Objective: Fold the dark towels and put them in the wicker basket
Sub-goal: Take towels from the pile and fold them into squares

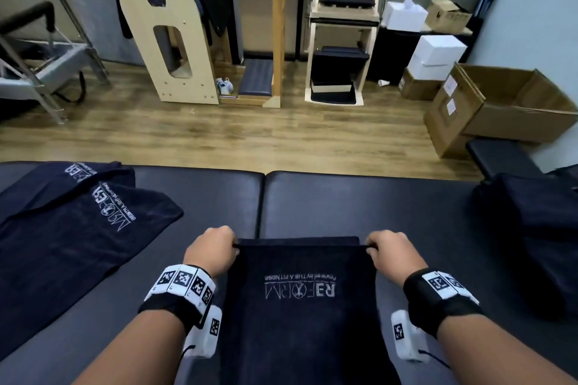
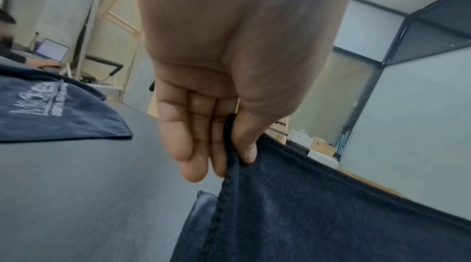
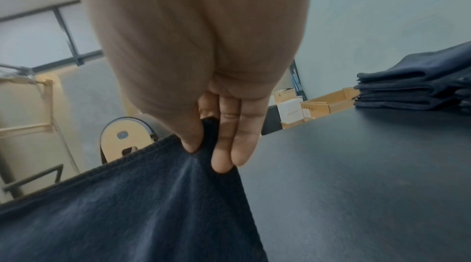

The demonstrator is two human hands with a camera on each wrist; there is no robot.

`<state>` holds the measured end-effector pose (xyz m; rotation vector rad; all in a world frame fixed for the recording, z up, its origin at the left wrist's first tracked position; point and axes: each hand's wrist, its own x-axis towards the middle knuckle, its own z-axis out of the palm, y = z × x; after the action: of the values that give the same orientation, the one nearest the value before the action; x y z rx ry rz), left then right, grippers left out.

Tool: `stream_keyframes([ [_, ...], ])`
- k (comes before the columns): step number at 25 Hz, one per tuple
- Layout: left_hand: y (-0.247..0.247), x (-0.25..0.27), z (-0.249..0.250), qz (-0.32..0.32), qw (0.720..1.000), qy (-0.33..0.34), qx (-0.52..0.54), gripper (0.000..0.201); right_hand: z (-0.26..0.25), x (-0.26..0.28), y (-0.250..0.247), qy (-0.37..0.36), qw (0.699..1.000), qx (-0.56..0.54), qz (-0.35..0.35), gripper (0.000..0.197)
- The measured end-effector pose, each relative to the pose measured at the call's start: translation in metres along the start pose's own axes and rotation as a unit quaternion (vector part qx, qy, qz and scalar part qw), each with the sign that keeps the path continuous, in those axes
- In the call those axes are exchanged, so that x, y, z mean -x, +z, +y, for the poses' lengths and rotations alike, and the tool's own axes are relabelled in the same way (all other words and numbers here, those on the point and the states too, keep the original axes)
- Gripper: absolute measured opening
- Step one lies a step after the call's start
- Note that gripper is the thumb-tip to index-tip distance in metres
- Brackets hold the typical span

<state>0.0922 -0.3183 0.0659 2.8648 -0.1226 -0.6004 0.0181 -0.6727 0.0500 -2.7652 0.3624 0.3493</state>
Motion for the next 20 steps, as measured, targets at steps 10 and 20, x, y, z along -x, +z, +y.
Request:
stream_keyframes([
  [10,0.045,-0.101,-0.022,-0.051,0.996,0.069,0.002,0.021,0.000,-0.084,0.037,0.040,0.998,0.017,-0.056,0.009],
  [20,0.049,-0.111,-0.013,-0.076,0.996,0.053,-0.011,0.011,0.005,-0.096,0.059,0.047,0.993,0.006,-0.105,0.022],
])
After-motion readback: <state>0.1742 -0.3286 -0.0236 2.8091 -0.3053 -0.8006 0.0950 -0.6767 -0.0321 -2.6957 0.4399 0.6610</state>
